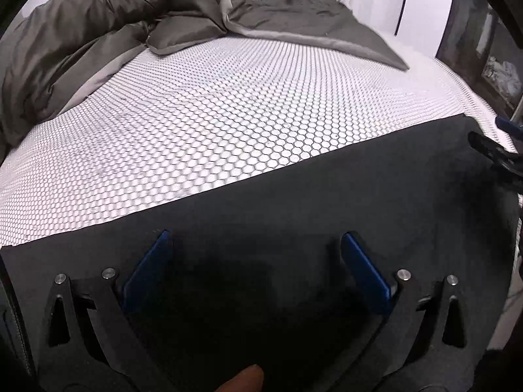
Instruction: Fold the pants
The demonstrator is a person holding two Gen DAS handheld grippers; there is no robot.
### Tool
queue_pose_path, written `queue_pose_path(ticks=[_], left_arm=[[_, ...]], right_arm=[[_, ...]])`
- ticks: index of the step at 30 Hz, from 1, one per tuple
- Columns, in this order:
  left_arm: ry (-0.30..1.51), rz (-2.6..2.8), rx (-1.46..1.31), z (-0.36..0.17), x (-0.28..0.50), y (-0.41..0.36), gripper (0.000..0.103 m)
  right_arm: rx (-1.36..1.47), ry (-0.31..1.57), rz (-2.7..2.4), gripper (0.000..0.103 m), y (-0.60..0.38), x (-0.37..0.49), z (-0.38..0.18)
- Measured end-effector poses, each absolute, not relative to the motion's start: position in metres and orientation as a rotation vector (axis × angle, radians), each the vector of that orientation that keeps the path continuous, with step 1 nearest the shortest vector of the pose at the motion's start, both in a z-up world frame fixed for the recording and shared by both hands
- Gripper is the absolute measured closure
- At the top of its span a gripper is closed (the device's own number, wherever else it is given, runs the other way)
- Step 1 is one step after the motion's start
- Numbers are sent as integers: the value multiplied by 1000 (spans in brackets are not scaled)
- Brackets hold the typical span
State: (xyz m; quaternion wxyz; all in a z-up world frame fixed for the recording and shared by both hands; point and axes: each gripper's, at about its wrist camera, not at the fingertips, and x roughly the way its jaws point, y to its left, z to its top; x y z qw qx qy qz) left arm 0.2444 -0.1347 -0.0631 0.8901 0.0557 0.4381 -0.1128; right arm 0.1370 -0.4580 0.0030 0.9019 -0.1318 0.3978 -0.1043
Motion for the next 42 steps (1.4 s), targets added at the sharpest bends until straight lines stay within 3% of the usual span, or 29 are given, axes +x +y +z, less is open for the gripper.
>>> queue_pose_path(ticks=[6,10,14,18,21,25,29,37,42], left_arm=[[955,-215,133,-74,274,-146,0],[948,-129,134,-77,287,-128,0],[935,-56,56,-68,287,-109,1],[903,-165,125,-62,278,-138,1],[905,-152,207,-72,276,-155,0],[936,-98,167,-77,281,-137,0],[940,-11,194,-77,282,-90,0],[971,203,118,-78,277,77,0],[946,275,-103,-64,252,141,1]], right_arm=[[-140,953,41,1,-424,140,-34],[-296,1032,-93,1,-429,171,-68],[-314,956,-345,1,-459,167,-44],[-142,904,-128,1,-442,158,-23],[-129,951,-55,1,-416,174,-35],[-314,1038,-112,1,-396,178,-65],[-326,1037,-116,1,-400,178,-63],[-290,1051,-100,1,-419,174,-70],[-373,1005,-121,1,-405,168,-65]])
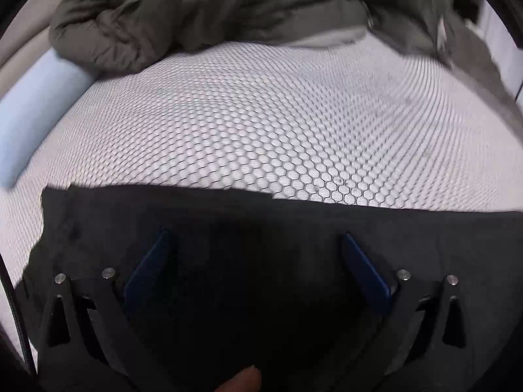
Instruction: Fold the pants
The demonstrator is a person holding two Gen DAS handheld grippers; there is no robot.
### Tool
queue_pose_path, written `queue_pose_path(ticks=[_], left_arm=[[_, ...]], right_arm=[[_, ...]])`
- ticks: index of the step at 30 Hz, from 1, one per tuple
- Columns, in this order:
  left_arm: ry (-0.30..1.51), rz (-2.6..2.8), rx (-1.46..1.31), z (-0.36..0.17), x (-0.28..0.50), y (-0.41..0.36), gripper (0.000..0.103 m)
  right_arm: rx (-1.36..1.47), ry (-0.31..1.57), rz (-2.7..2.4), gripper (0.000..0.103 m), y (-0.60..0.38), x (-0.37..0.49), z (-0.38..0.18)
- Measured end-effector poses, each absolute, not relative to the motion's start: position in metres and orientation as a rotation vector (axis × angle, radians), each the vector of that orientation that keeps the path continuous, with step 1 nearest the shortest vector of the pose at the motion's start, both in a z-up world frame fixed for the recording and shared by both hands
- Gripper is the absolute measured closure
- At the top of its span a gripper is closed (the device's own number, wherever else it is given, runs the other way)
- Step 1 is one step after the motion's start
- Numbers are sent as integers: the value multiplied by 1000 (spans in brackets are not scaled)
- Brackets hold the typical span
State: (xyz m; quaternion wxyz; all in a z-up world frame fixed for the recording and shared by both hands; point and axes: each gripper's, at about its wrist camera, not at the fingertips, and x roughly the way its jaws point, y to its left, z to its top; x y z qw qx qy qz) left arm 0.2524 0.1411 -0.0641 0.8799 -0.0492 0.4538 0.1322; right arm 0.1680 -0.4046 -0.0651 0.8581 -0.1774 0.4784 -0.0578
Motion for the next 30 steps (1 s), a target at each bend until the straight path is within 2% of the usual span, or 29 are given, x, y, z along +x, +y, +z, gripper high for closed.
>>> queue_pose_path(ticks=[7,11,14,20,24,27,30], left_arm=[[890,52,25,-39,195,66,1],[958,-67,153,-72,199,5,0],[977,-74,98,-87,201,7,0],[956,32,126,-77,175,54,0],[902,65,81,-68,147,82,1],[868,29,121,-57,126,62,1],[837,-75,154,-48,108,12,1]], right_arm=[[-369,959,108,0,-330,129,-45],[-343,1014,296,0,-275,117,-59],[-450,1036,283,1,-249,114,-74],[-501,1013,145,1,-312,110,-66],[-313,1048,6,1,-396,108,-60],[-267,1020,-88,0,-418,92,-46],[-268,964,6,0,-390,78,-29]])
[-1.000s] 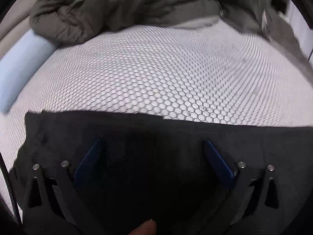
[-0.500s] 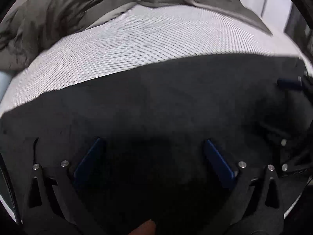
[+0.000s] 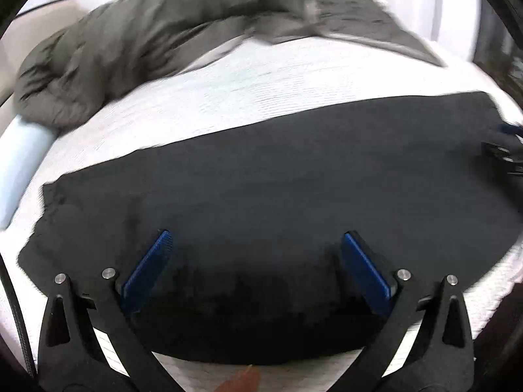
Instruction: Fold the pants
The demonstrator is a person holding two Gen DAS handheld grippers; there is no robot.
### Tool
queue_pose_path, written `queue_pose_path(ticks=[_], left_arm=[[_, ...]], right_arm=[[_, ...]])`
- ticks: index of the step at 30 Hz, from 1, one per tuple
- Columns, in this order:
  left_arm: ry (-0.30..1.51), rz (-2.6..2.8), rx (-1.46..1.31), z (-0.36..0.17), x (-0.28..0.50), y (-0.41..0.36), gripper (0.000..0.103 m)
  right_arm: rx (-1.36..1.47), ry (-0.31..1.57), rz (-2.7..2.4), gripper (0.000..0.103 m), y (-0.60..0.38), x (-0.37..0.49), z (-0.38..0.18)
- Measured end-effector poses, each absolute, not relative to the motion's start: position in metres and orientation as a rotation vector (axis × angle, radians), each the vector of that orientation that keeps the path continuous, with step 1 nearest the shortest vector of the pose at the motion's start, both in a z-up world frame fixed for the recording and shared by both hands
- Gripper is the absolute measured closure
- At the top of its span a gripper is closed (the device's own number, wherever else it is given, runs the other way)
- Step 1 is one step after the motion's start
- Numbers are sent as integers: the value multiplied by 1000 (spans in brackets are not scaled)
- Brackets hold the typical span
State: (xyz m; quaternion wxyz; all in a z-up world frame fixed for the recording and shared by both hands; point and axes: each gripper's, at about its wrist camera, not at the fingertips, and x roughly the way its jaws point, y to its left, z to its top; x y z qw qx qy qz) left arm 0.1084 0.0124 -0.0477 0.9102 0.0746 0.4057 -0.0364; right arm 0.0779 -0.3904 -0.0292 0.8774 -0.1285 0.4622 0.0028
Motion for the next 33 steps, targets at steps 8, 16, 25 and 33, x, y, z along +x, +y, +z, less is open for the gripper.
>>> queue_pose_path(ticks=[8,16,25,33], left_arm=[[913,-294,266,-73,105,-52,0],[959,-80,93,-67,104,71,0],[861,-152,6,-30,87,112,1],[853,184,-51,-36,98,208,12]], right_arm=[[-508,957,371,1,-279,40,-56],[-342,1004,107,1,-405,44,-49],[-145,956,-130,1,-491,36,-32],[-290,931,-8,1,-446,44,-39]])
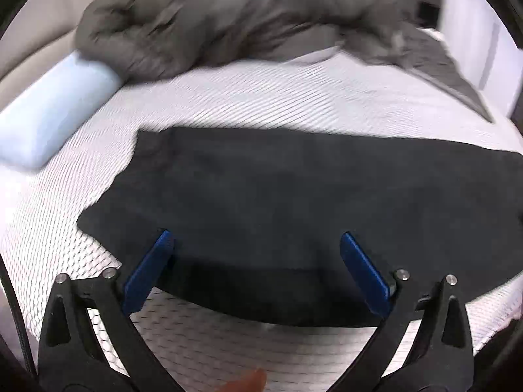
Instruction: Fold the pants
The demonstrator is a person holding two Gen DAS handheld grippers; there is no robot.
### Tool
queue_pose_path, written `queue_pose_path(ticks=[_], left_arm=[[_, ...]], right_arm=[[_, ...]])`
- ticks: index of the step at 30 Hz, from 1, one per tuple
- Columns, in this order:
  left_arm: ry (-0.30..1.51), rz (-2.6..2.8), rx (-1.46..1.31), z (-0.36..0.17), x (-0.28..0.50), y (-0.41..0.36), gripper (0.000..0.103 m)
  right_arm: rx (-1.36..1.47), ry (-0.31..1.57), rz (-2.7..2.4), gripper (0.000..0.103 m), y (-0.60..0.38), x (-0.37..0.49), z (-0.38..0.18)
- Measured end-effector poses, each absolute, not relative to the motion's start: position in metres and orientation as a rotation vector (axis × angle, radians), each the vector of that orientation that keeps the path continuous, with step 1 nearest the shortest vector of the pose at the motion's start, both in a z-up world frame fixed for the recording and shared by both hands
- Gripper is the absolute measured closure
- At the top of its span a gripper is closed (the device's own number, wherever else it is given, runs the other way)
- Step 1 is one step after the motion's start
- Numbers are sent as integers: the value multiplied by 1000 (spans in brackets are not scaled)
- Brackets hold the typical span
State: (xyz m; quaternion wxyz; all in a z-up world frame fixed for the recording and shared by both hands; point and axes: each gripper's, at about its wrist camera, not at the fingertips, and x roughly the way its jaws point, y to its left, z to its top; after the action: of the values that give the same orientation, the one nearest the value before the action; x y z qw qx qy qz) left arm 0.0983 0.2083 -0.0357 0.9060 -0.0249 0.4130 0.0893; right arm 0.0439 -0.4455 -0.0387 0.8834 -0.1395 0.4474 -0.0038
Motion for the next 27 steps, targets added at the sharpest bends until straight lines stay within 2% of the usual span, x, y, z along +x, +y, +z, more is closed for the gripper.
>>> queue_pose_path(ticks=[1,2,3,4,6,8,11,13,16,18,19,21,25,27], left_arm=[[878,203,-58,-43,100,219,19],[898,203,-63,-51,106,233,33],[906,206,-66,-56,113,245,42],[902,208,-85,-56,112,254,44],[894,223,-152,-54,110,274,65],[884,263,-186,-53,104,284,74],[880,328,-164,-52,104,280,75],[866,364,-125,-44,100,265,72],[798,297,-151,-21,85,233,53],[737,220,-125,-6,78,202,25],[716,179,-88,-2,77,185,19],[684,114,-4,3,78,145,0],[704,-41,91,-6,89,74,1],[738,-112,93,-13,93,47,1]], right_arm=[[-288,932,14,1,-445,45,-38],[-301,935,30,1,-440,45,-40],[-322,938,33,1,-435,47,-42],[-344,939,32,1,-436,48,-44],[-327,951,43,1,-438,53,-47],[-305,962,25,1,-450,51,-48],[-298,958,-47,1,-469,57,-48],[-277,955,-79,1,-478,56,-46],[-190,937,-56,1,-476,41,-36],[-94,928,37,1,-470,38,-32],[-78,928,77,1,-462,39,-33],[-137,933,125,1,-439,42,-37],[-347,945,167,1,-388,39,-51],[-340,950,189,1,-394,36,-49]])
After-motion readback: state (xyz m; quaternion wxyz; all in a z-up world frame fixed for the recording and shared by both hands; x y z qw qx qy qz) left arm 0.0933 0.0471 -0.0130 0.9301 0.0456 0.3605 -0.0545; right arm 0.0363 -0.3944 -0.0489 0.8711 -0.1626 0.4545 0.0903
